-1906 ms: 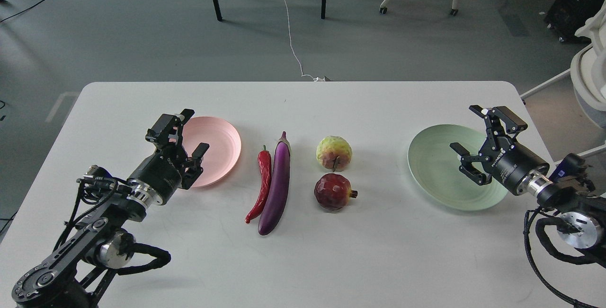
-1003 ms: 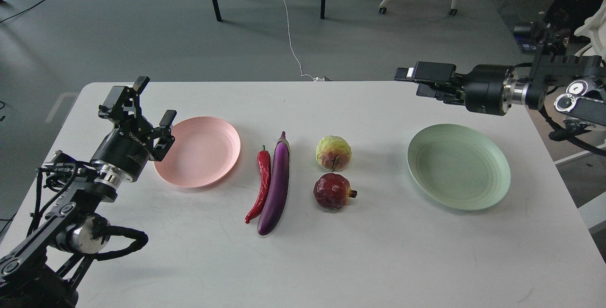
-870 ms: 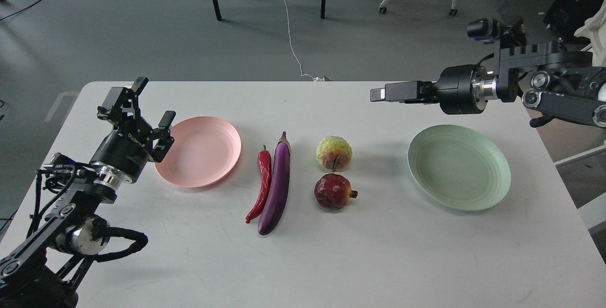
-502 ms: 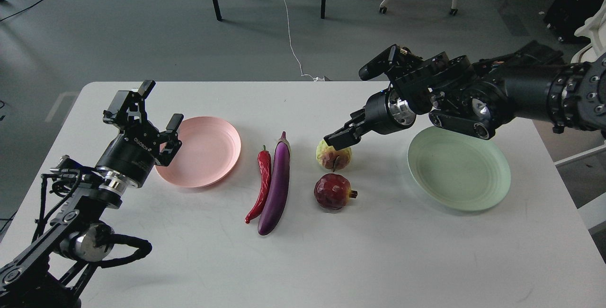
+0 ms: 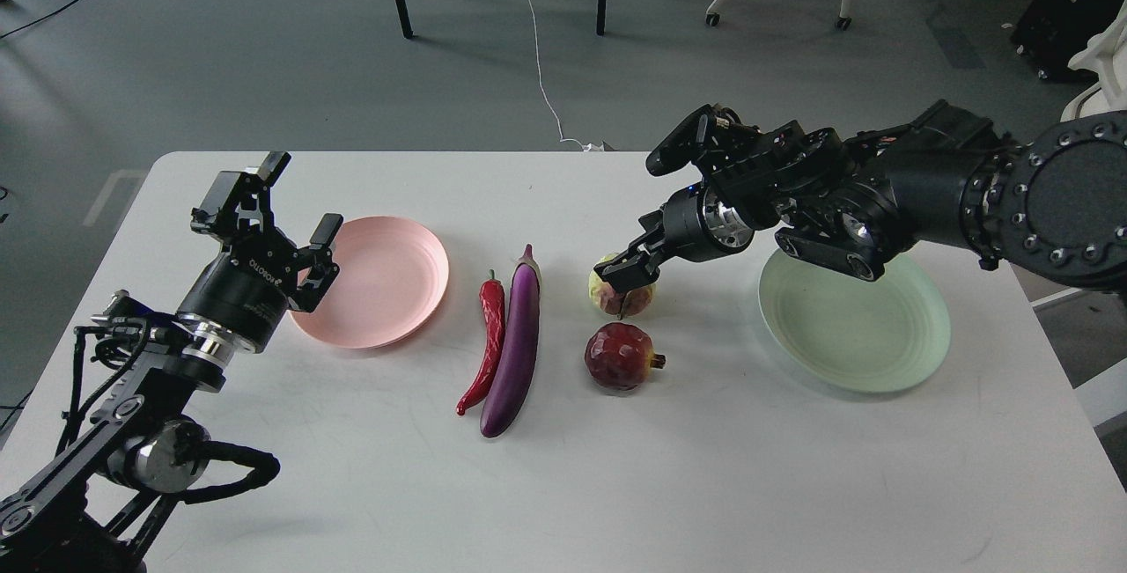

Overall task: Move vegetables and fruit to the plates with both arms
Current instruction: 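Lower the right gripper onto the yellow-green apple and close it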

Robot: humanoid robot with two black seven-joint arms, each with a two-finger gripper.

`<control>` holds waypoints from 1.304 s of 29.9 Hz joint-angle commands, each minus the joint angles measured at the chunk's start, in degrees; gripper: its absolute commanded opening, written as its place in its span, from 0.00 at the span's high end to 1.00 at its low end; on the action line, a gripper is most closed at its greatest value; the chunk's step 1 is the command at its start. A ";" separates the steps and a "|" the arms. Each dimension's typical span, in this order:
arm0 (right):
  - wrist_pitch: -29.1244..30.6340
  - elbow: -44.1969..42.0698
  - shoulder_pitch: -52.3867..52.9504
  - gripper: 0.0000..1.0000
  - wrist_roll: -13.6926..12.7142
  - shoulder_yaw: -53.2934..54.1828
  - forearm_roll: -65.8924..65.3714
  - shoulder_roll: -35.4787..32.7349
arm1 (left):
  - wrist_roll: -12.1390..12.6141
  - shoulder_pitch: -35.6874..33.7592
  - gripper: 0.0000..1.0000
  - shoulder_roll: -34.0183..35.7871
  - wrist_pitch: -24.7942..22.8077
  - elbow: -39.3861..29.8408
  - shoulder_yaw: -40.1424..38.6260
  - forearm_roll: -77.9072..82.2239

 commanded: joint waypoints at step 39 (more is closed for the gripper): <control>-1.66 0.87 -3.47 0.57 0.00 -0.12 2.71 0.00 | 0.09 0.73 0.01 0.83 -1.96 -0.90 -0.75 0.26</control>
